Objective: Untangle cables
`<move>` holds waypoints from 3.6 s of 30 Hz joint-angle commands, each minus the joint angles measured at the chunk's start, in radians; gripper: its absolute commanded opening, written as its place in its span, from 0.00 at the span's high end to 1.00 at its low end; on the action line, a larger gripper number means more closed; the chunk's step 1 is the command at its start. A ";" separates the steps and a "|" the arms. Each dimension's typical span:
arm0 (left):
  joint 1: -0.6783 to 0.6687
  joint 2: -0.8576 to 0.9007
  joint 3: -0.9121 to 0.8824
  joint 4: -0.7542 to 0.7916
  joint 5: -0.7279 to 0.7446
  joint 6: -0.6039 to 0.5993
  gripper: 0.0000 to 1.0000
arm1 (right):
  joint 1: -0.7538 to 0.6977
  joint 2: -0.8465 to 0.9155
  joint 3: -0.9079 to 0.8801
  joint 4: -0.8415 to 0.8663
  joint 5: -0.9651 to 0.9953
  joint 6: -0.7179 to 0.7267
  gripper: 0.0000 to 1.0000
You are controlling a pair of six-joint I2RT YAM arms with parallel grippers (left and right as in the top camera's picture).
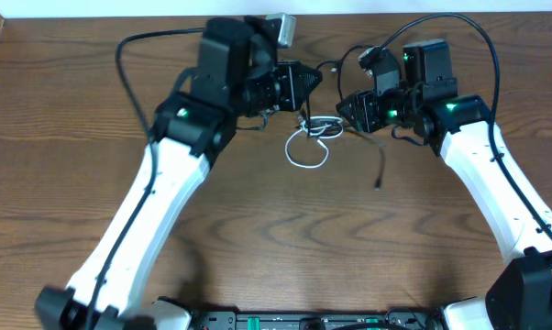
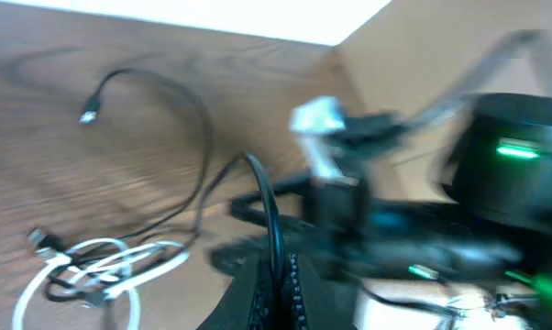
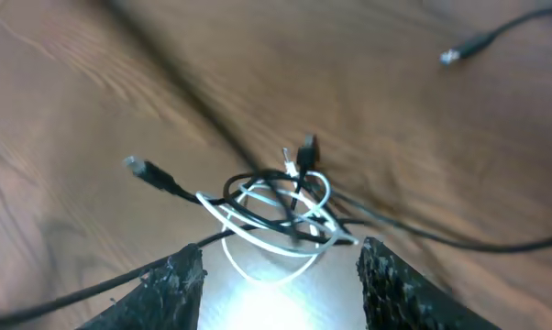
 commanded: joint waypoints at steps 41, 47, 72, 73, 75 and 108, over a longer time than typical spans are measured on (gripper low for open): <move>0.018 0.004 0.037 -0.199 -0.328 0.000 0.92 | -0.134 -0.249 0.007 0.151 -0.170 0.145 0.99; 0.018 0.085 0.037 -0.202 -0.365 0.001 0.92 | -0.203 -0.376 0.007 0.052 0.134 0.298 0.99; 0.018 0.014 0.039 -0.005 -0.261 0.131 0.93 | -0.248 -0.090 0.007 -0.088 -0.119 0.056 0.83; 0.018 -0.002 0.039 0.005 -0.261 0.131 0.93 | -0.241 -0.076 0.007 -0.088 -0.137 0.042 0.80; 0.018 -0.035 0.039 0.016 -0.261 0.132 0.92 | -0.227 -0.050 0.007 -0.088 -0.162 0.015 0.74; 0.018 -0.107 0.039 -0.023 -0.262 0.131 0.92 | 0.116 0.204 0.007 0.006 -0.186 -0.209 0.57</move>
